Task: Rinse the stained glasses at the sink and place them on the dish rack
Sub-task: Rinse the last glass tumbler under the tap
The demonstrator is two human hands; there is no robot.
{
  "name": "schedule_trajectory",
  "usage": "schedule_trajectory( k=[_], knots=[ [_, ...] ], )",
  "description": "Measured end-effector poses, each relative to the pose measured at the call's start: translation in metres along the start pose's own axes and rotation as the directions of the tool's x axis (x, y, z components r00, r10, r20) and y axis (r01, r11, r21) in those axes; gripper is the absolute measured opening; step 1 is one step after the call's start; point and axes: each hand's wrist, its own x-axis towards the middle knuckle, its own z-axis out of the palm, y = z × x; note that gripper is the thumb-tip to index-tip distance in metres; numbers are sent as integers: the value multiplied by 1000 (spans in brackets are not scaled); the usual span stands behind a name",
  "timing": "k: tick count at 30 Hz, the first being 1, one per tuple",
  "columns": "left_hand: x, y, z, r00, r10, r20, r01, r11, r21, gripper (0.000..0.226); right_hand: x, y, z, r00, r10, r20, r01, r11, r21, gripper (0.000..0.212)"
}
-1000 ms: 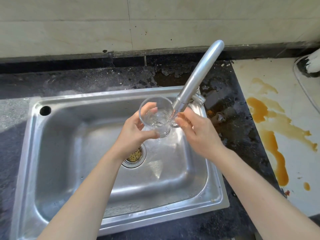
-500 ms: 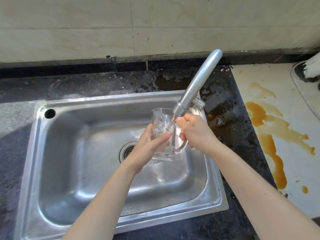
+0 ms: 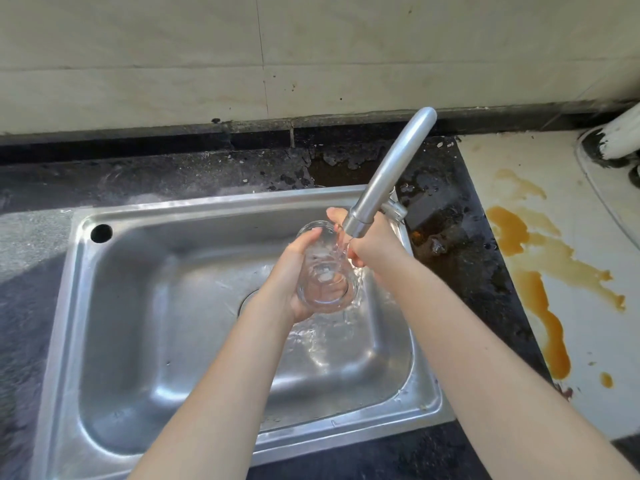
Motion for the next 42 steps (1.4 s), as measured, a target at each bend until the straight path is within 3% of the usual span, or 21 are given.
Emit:
schedule_trajectory(
  k=[4, 7, 10, 13, 15, 18, 22, 24, 25, 27, 29, 32, 36, 39, 42],
  knots=[
    [-1, 8, 6, 998, -47, 34, 49, 998, -50, 39, -7, 2, 9, 966, -248, -70, 239, 964, -119, 42],
    [5, 10, 6, 997, -60, -38, 56, 995, -82, 38, -5, 3, 7, 950, -310, -34, 294, 927, -234, 36],
    [12, 10, 1, 978, -133, -159, 116, 987, -112, 47, -8, 6, 14, 961, -278, -1, 272, 944, -187, 34],
    [20, 12, -3, 963, -150, -225, 115, 980, -161, 49, -20, 23, 30, 882, -463, -89, 408, 844, -347, 43],
    [23, 9, -5, 967, -133, -216, 102, 984, -148, 55, -21, 26, 33, 891, -432, -141, 377, 875, -303, 38],
    [22, 3, -1, 967, -84, -241, 67, 995, -78, 40, -11, 15, 25, 933, -252, -258, 253, 967, -28, 28],
    [24, 7, 0, 970, -102, -222, 78, 990, -114, 38, -20, 14, 38, 877, -341, -339, 318, 940, -124, 33],
    [23, 9, -2, 977, -59, -205, 40, 995, -95, 50, -27, 19, 42, 873, -398, -283, 351, 914, -203, 43],
    [24, 8, -3, 973, -17, -232, 2, 998, -61, 66, -28, 20, 40, 883, -387, -267, 346, 919, -189, 41],
    [21, 6, -6, 956, 72, -285, -73, 997, 8, 94, -26, 14, 31, 923, -278, -266, 270, 961, -66, 31],
    [17, 5, -4, 942, 145, -301, -136, 989, 50, 103, -23, 8, 25, 952, -204, -226, 218, 975, 40, 26],
    [15, 2, -7, 930, 197, -310, -204, 979, 11, 100, -24, 3, 26, 975, -178, -131, 195, 973, 126, 29],
    [14, -10, -12, 886, 357, -297, -347, 934, 87, 84, -28, -4, 24, 980, -166, -113, 173, 983, 56, 43],
    [10, -17, -12, 882, 420, -214, -426, 904, 19, 64, -39, 1, 14, 977, -211, -6, 211, 976, 49, 34],
    [8, -7, -15, 913, 394, -104, -403, 911, -85, 76, -52, 18, 6, 950, -283, 134, 279, 959, 49, 26]
  ],
)
